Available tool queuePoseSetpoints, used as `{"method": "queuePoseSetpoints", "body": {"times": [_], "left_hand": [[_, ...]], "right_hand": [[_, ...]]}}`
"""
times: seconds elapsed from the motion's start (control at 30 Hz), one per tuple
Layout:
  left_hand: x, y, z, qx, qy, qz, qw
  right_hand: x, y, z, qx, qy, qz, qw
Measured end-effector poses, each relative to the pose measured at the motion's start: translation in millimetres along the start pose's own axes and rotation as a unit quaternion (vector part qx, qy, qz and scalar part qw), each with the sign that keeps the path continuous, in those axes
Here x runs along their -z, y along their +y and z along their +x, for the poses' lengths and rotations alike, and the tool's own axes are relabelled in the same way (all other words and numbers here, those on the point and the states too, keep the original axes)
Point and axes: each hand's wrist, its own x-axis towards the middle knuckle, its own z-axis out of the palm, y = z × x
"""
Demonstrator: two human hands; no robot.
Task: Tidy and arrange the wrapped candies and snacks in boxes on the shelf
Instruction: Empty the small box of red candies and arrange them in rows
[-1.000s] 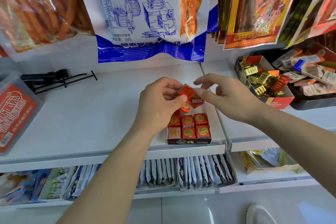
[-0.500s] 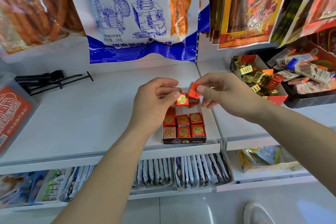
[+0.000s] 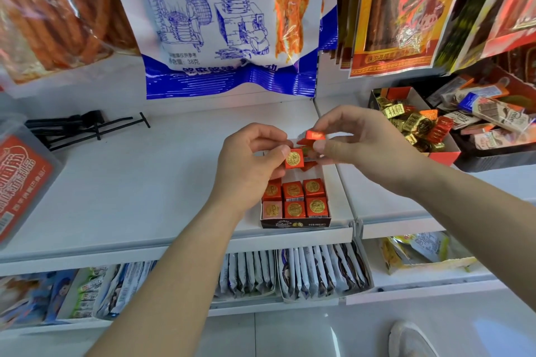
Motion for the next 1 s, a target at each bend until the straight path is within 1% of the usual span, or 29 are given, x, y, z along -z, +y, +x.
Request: {"method": "queuePoseSetpoints", "body": {"times": [0.17,0.43,0.7,0.83,1.0], "left_hand": [[-2.5,0.5,-1.4,0.004,-0.004,-0.008,1.0],[-4.4,-1.3,0.5,0.002,-0.011,-0.004,1.0],[-0.8,1.0,-1.7,0.018,-0.029,-0.041,0.999],[0.2,0.6,-3.0,0.034,-0.043,-0.04,0.998],[0.5,0.6,-3.7,0.015,-0.032,-0.046,0.998]], "right_hand": [[-1.6,5.0,1.6,-0.015,0.003,0.008,1.0],[-1.7,3.9,-0.1,-0.01,0.005,-0.021,1.0],[-1.0,6.4,1.2,-0.01,-0.013,-0.025,1.0],[-3.9,7.1,1.6,-0.02,-0.042,-0.006,0.999],[-7.9,4.7,3.3,-0.013,-0.051,0.017,0.998]]}}
